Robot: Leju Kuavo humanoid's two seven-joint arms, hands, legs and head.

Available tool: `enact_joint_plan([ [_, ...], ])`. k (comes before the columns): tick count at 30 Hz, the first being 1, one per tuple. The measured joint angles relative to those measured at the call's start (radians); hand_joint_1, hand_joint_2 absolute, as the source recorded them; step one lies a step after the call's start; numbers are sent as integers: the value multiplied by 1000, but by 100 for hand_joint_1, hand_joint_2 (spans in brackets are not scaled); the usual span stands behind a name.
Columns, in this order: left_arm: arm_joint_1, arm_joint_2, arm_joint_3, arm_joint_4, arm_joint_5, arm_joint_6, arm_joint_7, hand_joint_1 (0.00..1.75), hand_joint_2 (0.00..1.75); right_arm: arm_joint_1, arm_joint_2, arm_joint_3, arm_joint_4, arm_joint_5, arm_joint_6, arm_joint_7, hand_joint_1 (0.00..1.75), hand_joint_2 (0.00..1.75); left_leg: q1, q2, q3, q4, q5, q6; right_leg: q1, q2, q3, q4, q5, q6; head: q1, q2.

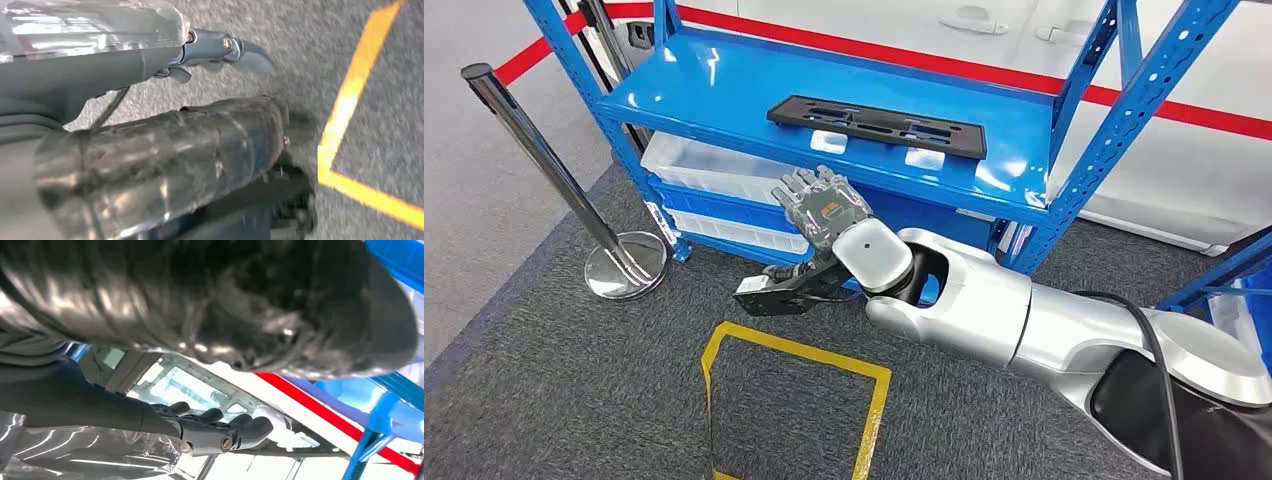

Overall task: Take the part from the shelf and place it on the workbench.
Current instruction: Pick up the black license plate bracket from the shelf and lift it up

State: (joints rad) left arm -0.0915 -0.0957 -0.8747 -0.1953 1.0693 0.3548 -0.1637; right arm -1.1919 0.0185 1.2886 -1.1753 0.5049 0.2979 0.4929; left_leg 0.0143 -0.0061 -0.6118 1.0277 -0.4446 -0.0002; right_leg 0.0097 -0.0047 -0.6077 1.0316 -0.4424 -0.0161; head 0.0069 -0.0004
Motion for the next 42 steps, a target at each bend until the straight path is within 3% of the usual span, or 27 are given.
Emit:
enact_joint_plan([
  [2,1,0,0,0,0,0,0,0,0,0,-2,0,-2,2,0,1,0,0,3,0,2,-4,3,6,-2,2,-9,20,-17,7,1,0],
  [3,2,0,0,0,0,1,0,0,0,-1,-4,0,-4,5,1,2,0,0,5,0,4,-8,5,10,-4,3,-25,55,-39,13,1,0],
  [5,1,0,0,0,0,0,0,0,0,0,-8,0,-6,11,3,2,0,0,6,1,4,-9,6,15,-9,4,-81,172,-99,24,2,0],
  [7,1,0,0,0,3,-2,2,0,0,5,-12,0,-6,13,4,2,0,0,6,0,4,-8,5,16,-14,4,-127,263,-122,28,2,0],
  [8,2,0,0,0,5,-3,4,0,0,7,-14,0,-7,14,4,2,0,0,6,-1,4,-7,4,16,-16,4,-128,259,-106,28,2,0],
  [9,2,0,0,0,6,-4,5,0,0,9,-15,1,-8,15,4,2,0,0,6,-3,6,-7,3,15,-17,4,-111,217,-73,25,2,0],
  [10,2,0,0,0,7,-4,6,0,0,9,-17,1,-10,15,4,2,0,0,6,-5,7,-7,1,13,-17,6,-80,147,-36,20,2,0],
  [12,1,-1,0,0,7,-4,6,0,0,8,-19,0,-14,15,3,2,0,0,6,-8,7,-8,1,7,-11,11,-25,30,7,8,2,0],
  [14,-1,-2,0,0,6,-3,6,0,0,8,-21,0,-18,15,3,2,0,0,7,-9,3,-11,4,-1,-4,14,-9,-3,9,1,3,0],
  [17,1,-2,-1,0,6,-1,7,0,0,9,-26,0,-23,14,3,2,0,0,7,-7,-4,3,-10,-15,-10,10,-2,-21,14,-7,3,0],
  [19,1,-2,-2,0,6,1,7,0,0,9,-28,0,-27,14,4,2,0,0,7,-3,-41,88,-61,-18,-14,7,4,-30,18,-13,2,0],
  [21,1,-1,-3,0,4,4,9,0,0,11,-29,0,-30,14,5,2,0,0,6,-1,-102,216,-113,-21,-11,6,4,-29,18,-17,2,0],
  [22,1,-1,-4,1,2,6,10,0,0,13,-30,0,-31,15,5,2,0,0,6,-1,-121,255,-120,-22,-10,6,4,-27,17,-17,2,0],
  [23,2,-1,-4,1,1,8,11,0,0,15,-31,1,-32,17,6,3,0,0,6,-1,-123,257,-107,-24,-10,5,3,-24,15,-18,2,0],
  [26,2,0,-6,2,0,9,12,0,0,15,-34,1,-37,22,8,5,0,0,8,4,-45,91,-20,-28,-11,6,1,-4,2,-10,2,0],
  [28,0,0,-7,2,0,8,11,0,0,15,-36,1,-42,26,8,6,0,0,6,4,-12,22,-5,-23,-8,7,-7,10,-4,-1,0,0],
  [31,0,0,-8,2,1,8,10,0,0,15,-38,0,-46,28,8,6,0,0,4,0,-10,17,-6,-4,-7,5,-12,16,-7,9,0,0],
  [33,2,1,-9,2,1,9,10,0,0,15,-41,0,-48,28,8,6,0,0,7,1,-7,10,-1,8,-10,5,-29,56,-36,19,2,0],
  [36,1,1,-10,2,2,9,9,0,0,16,-46,0,-51,29,9,6,0,0,7,1,-7,6,2,16,-13,5,-111,230,-118,30,4,0],
  [37,1,1,-11,2,3,9,9,0,0,17,-47,0,-51,29,10,7,0,0,7,0,-7,6,2,17,-13,5,-133,271,-126,31,4,0],
  [38,1,1,-11,2,3,9,8,0,0,19,-48,0,-51,29,10,7,0,0,5,0,-6,6,1,17,-13,5,-138,277,-114,29,4,0],
  [39,1,1,-11,2,3,9,7,0,0,19,-49,0,-51,29,11,7,0,0,3,-1,-5,6,1,17,-11,5,-125,246,-87,23,4,0],
  [40,1,1,-12,2,3,10,6,0,0,19,-50,0,-52,29,11,7,0,0,1,-3,-4,6,1,17,-8,6,-95,182,-48,14,4,0],
  [42,0,0,-12,2,3,11,4,0,0,17,-52,0,-56,30,11,7,0,0,-2,-5,-3,5,1,15,0,8,-34,55,0,-7,3,0],
])
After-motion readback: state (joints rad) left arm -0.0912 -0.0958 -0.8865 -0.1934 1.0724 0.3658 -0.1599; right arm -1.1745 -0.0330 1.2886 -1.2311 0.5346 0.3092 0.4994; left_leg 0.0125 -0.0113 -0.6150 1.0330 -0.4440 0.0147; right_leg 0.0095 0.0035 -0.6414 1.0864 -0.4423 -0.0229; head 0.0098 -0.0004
